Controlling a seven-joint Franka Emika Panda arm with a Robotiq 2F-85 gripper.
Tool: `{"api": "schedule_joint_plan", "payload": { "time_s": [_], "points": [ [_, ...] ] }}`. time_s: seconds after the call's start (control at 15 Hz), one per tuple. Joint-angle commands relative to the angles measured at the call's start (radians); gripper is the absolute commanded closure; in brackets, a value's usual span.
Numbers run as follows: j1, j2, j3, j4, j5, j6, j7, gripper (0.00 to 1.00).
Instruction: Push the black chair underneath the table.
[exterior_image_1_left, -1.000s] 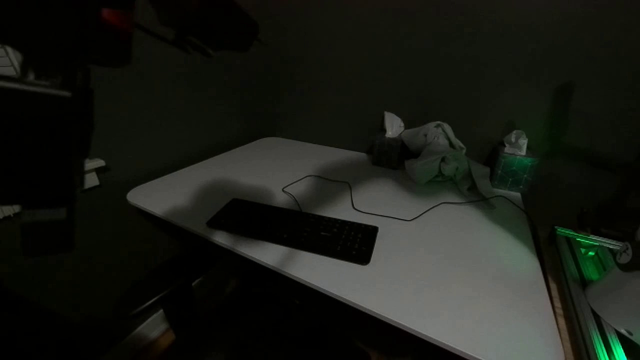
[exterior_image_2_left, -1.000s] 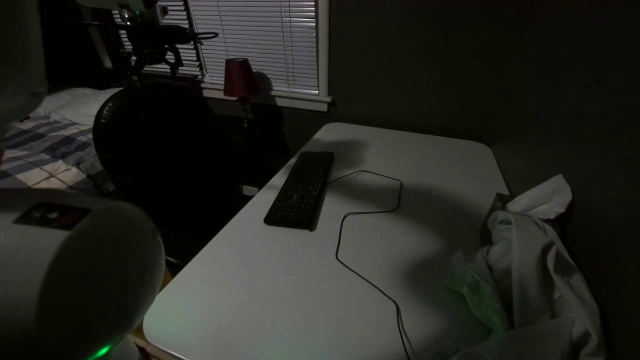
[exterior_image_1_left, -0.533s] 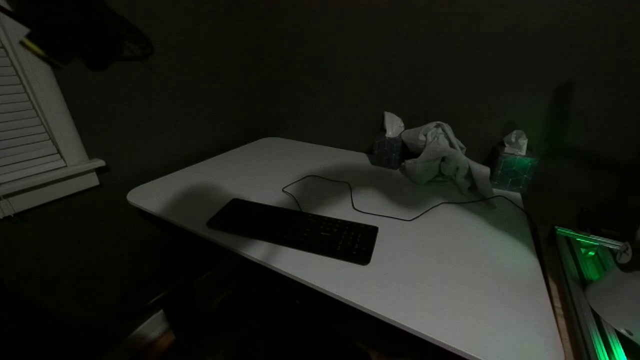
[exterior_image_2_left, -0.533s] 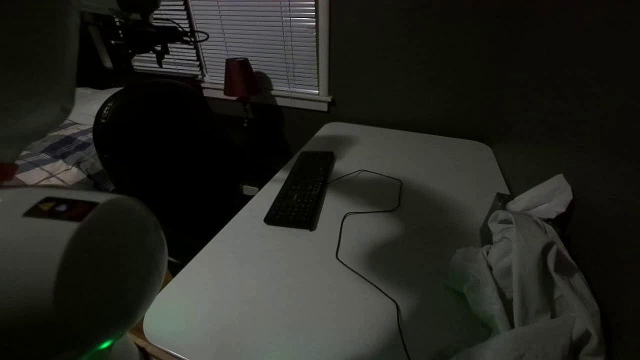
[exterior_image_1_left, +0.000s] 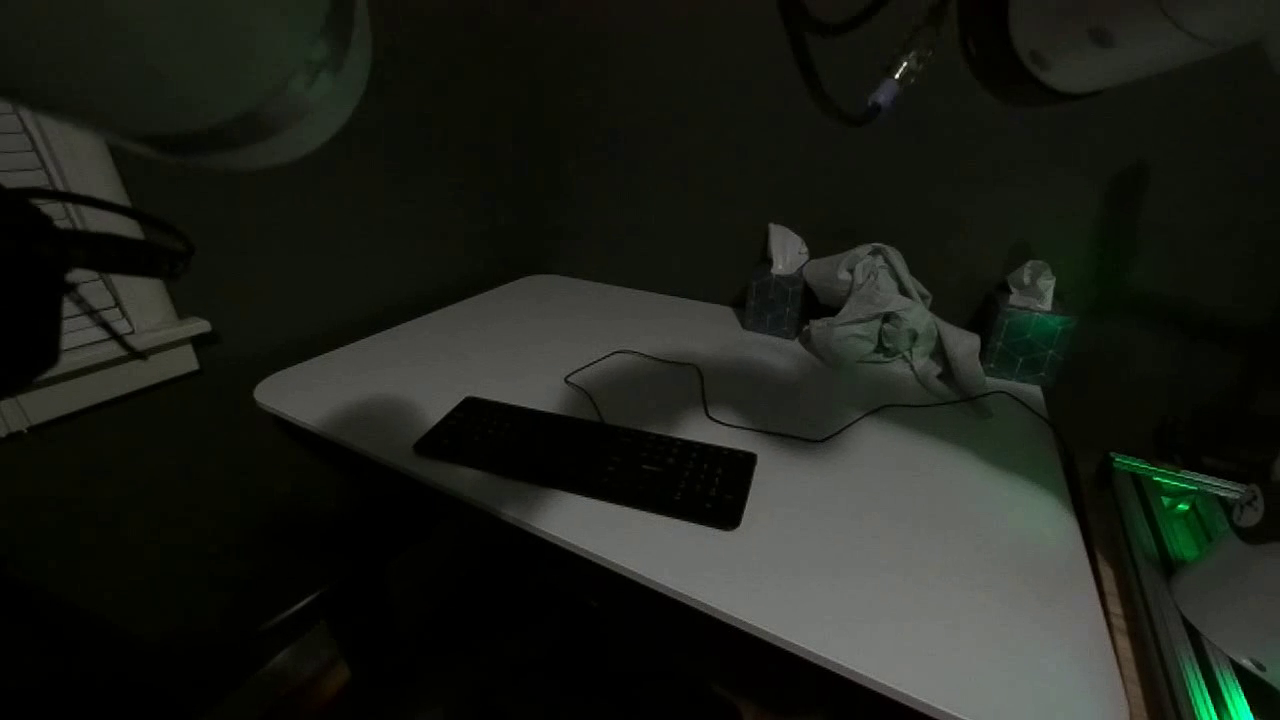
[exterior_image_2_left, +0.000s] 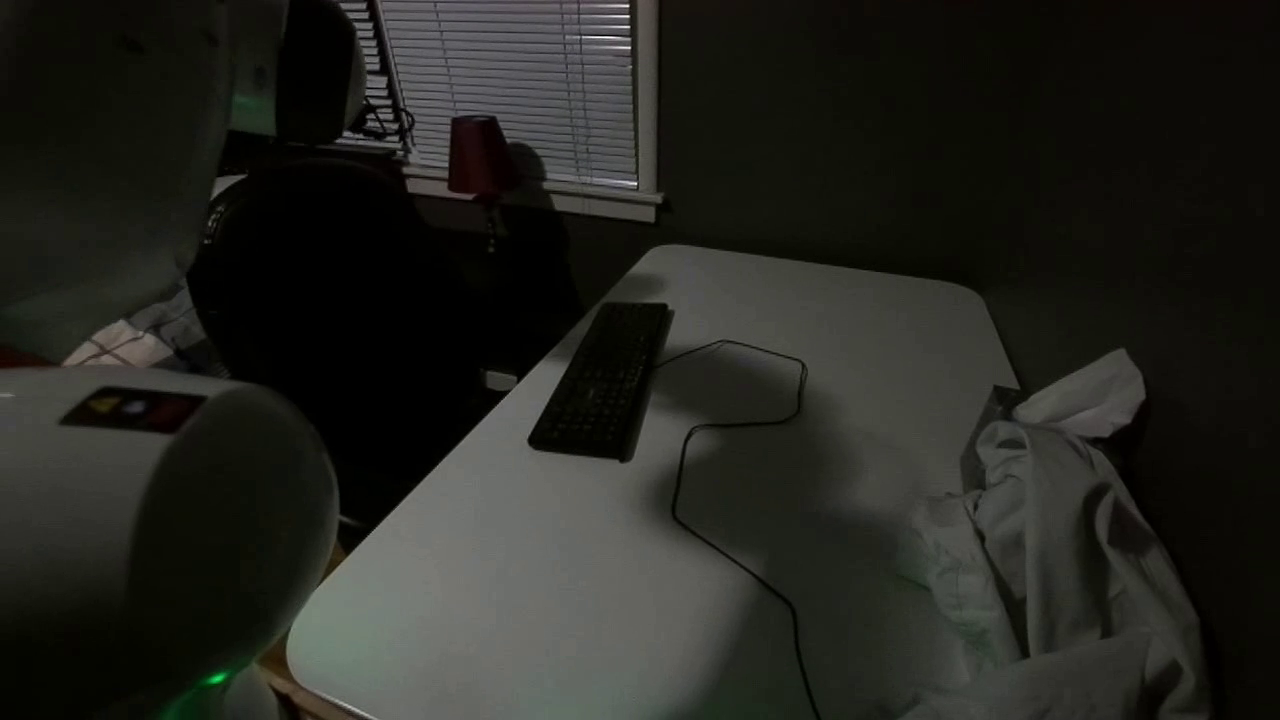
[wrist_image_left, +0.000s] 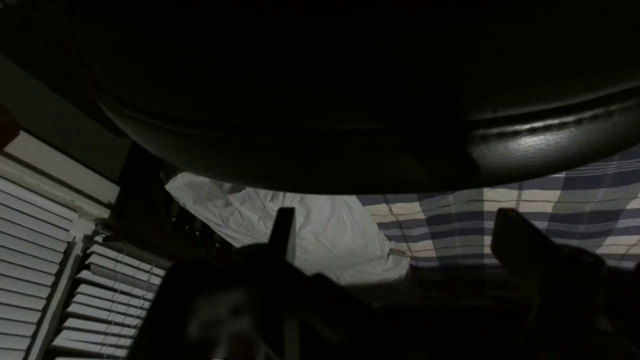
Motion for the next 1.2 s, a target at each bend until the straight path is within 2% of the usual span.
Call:
{"api": "schedule_joint_plan", "payload": {
  "time_s": [0.0,0.33,0.47,1.07,1.13],
  "points": [
    [0.021,0.130,0.061,0.146,0.054,0.031,-0.082,0.00],
    [0.019,0.209,0.159,0.233,0.111,0.023,-0.172,0.00],
    [0.032,0.221,0.153,0.252,0.096,0.008,-0.179,0.00],
    [0.144,0.239,-0.047,0.341,0.017,-0.176,-0.300,0.00],
    [0.138,0.229,-0.043,0.326,-0.010,-0.181,-0.284,0.00]
  ]
}}
